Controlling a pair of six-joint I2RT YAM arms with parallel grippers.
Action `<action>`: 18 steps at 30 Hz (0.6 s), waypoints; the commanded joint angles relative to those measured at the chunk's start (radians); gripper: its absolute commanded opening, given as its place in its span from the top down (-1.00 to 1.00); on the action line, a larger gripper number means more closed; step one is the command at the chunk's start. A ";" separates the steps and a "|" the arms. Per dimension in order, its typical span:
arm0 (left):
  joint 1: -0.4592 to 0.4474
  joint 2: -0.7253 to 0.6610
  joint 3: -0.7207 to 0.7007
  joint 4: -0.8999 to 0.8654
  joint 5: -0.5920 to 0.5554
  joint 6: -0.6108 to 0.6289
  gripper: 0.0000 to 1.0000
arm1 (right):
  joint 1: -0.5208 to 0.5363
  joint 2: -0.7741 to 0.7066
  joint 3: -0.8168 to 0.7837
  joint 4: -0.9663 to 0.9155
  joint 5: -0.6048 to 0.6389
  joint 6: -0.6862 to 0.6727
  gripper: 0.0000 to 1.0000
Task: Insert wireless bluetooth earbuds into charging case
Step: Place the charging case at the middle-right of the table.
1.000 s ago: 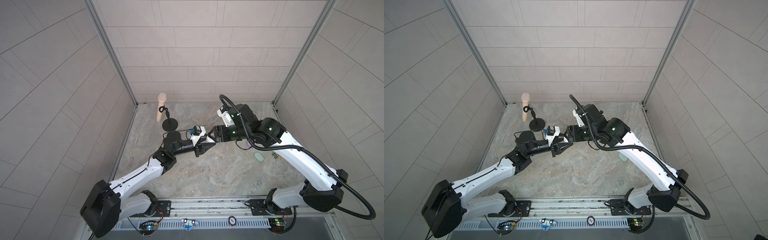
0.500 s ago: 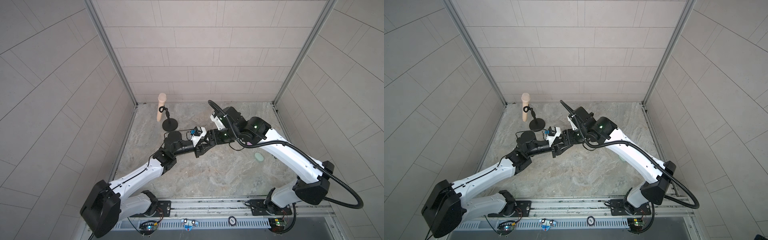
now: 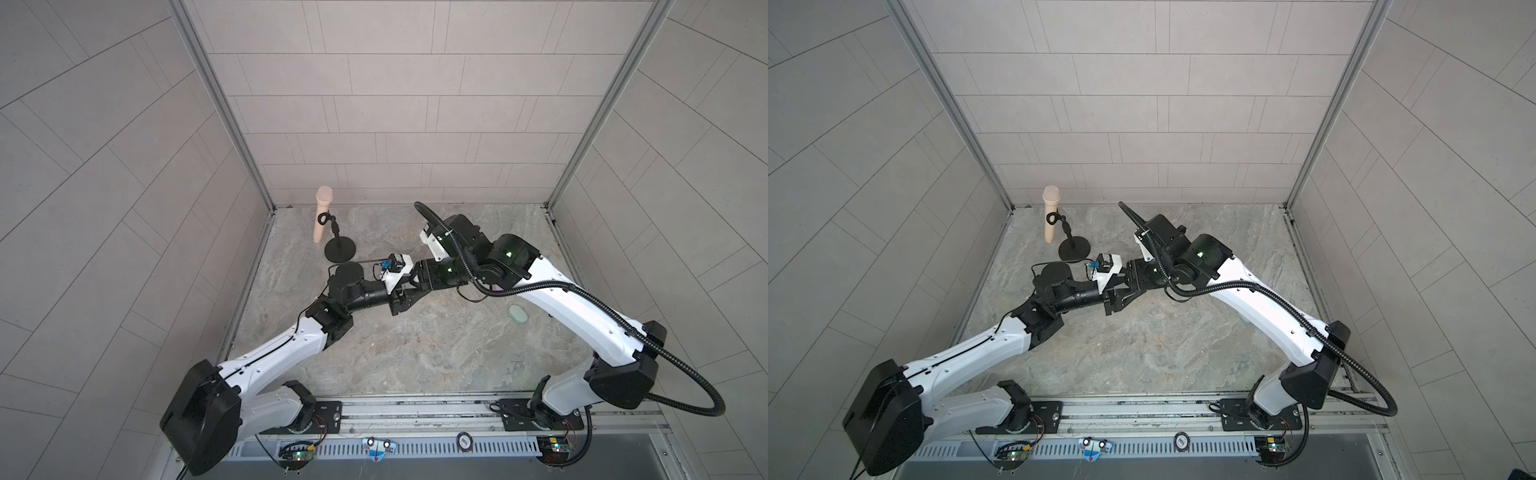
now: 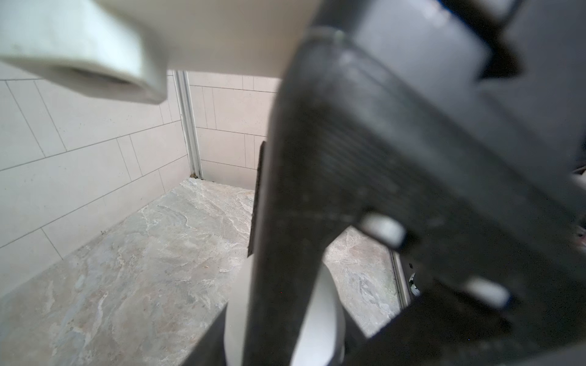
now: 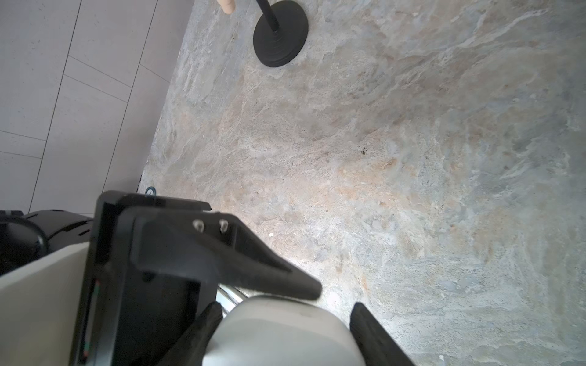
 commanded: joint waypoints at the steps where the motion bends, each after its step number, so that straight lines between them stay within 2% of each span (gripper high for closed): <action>1: -0.006 -0.045 -0.022 0.000 -0.062 -0.016 -0.75 | -0.042 -0.076 -0.050 -0.019 0.070 -0.008 0.12; 2: -0.006 -0.062 -0.045 0.006 -0.080 -0.028 -0.98 | -0.058 -0.092 -0.078 -0.016 0.075 -0.009 0.12; 3: -0.006 -0.076 -0.066 0.011 -0.093 -0.033 -1.00 | -0.073 -0.106 -0.106 -0.008 0.077 -0.012 0.12; 10: -0.006 -0.154 -0.135 -0.092 -0.275 -0.059 -1.00 | -0.247 -0.230 -0.413 0.066 0.144 -0.048 0.12; 14: -0.006 -0.147 -0.165 -0.099 -0.317 -0.085 -1.00 | -0.360 -0.265 -0.584 0.165 0.163 -0.067 0.11; 18: -0.006 -0.138 -0.197 -0.075 -0.347 -0.121 -1.00 | -0.427 -0.235 -0.676 0.211 0.233 -0.081 0.09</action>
